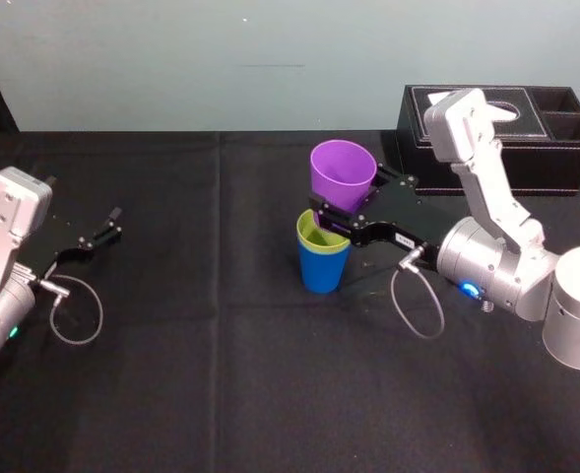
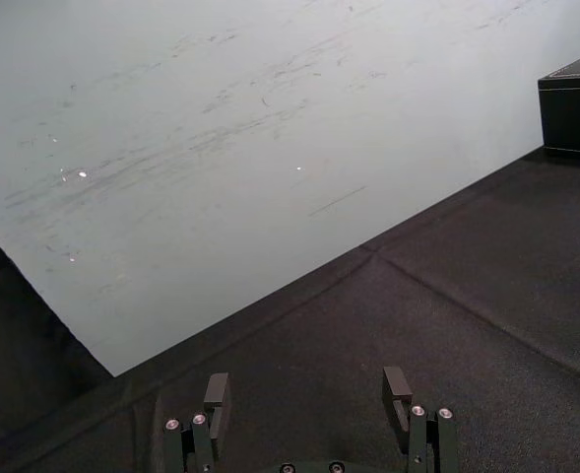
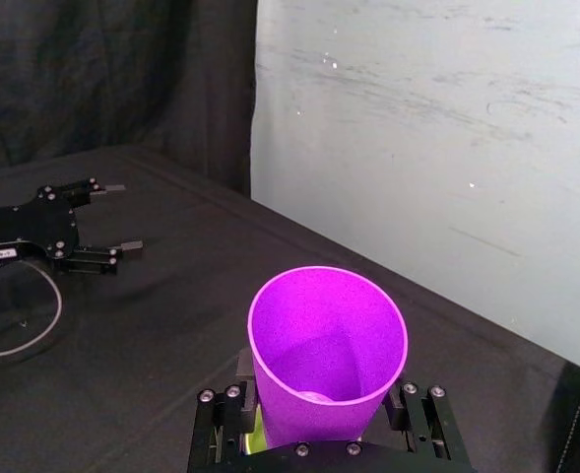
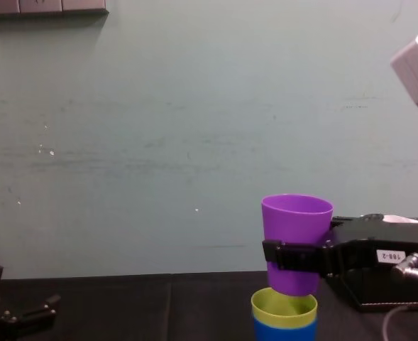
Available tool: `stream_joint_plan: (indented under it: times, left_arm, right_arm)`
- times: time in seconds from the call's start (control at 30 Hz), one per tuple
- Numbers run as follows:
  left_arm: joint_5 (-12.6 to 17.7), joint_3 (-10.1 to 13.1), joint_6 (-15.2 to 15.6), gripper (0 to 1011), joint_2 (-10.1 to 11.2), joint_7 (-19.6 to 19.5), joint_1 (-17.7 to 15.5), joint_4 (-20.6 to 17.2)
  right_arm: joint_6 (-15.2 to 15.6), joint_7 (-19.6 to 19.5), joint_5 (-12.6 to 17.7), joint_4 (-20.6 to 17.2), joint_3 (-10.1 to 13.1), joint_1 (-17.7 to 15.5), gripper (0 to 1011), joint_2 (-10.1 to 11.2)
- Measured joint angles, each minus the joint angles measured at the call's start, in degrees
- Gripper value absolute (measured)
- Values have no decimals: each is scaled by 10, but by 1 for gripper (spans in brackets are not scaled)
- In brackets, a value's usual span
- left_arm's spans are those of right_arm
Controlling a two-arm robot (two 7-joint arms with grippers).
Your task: Stack the three plastic cups sequentially using one hand.
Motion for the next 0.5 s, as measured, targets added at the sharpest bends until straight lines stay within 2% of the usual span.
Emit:
stream_joint_plan:
  times: [0.5]
  left_arm:
    - [0, 0, 0, 1011, 0, 0, 0, 0]
  right_arm:
    - [-18, 2, -7, 42, -20, 20, 728, -12]
